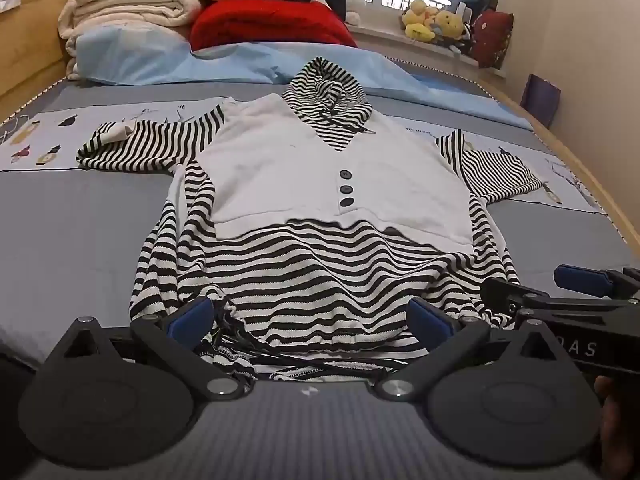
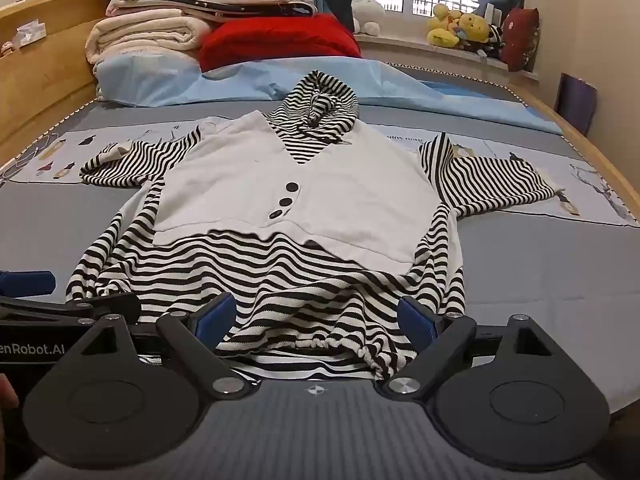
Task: Fold small clothes
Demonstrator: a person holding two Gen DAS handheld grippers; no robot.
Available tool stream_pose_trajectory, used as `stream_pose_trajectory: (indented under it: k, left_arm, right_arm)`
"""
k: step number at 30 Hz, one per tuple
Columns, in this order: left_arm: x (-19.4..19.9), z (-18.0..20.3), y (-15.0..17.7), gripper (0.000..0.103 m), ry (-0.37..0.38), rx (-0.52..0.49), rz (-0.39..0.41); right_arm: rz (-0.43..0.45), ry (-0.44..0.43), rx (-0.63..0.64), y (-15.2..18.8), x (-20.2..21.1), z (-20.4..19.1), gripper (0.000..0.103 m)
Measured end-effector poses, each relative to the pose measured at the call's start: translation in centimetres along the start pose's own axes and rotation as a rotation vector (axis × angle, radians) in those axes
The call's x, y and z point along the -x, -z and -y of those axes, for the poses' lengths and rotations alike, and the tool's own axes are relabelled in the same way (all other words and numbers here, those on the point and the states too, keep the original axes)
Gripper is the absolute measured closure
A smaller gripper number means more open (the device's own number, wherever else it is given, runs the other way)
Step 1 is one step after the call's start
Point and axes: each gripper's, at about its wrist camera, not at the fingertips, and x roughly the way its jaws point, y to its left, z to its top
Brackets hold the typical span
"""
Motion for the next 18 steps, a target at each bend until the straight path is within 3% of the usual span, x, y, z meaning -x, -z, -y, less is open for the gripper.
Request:
stream_pose_trajectory:
  k: [18]
  left_arm:
    - [-0.01,-0.03,0.07,0.001,0.0,-0.001,0.0]
  right_arm:
    - [-0.003,0.0,0.0,0.0,-0.06,0.01,0.015]
